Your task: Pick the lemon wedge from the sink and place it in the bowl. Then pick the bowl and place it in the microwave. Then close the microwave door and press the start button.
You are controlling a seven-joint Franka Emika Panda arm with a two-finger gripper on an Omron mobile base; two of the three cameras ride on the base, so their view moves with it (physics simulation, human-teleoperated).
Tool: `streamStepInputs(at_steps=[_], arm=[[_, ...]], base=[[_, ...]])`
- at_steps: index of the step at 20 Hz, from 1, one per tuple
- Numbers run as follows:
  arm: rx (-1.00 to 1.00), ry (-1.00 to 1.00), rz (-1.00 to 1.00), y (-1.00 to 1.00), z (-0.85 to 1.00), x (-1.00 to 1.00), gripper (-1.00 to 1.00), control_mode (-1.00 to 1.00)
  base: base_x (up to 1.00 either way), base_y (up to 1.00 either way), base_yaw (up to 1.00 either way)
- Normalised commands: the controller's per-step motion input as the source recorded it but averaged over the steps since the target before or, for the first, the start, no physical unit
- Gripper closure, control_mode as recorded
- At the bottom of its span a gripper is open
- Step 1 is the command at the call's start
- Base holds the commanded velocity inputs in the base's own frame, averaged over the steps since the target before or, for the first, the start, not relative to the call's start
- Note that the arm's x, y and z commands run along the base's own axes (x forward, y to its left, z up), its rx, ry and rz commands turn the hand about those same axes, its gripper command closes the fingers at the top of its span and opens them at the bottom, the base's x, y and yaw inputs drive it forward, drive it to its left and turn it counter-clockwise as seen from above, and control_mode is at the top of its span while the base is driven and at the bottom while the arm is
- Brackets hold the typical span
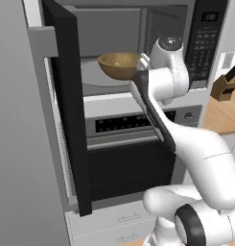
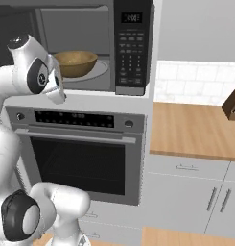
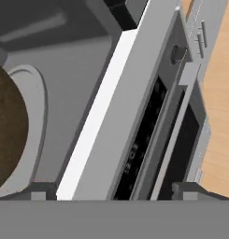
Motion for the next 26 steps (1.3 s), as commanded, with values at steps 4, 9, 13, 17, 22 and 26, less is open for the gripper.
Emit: streamStepInputs(at_steps=[4, 9, 13, 17, 22, 26], arm=[[0.08, 0.03, 0.02, 0.24, -0.38, -1.00, -1.00, -1.00], [0.12, 0.07, 0.10, 0.47, -0.36, -0.99, -1.00, -1.00], [0.05, 0.18, 0.08, 0.84, -0.21, -0.76, -1.00, -1.00], [0.24, 0.06, 0.15, 0.36, -0.16, -0.99, -1.00, -1.00], [0.32, 0.11, 0.23, 0.17, -0.30, -0.85, -1.00, -1.00], [0.31, 0.13, 0.16, 0.50, -0.58, -0.51, -1.00, -1.00]], base=[[0.00, 0.00, 0.00], [0.00, 0.00, 0.00], [0.00, 0.00, 0.00], [0.00, 0.00, 0.00], [0.00, 0.00, 0.00], [0.00, 0.00, 0.00]])
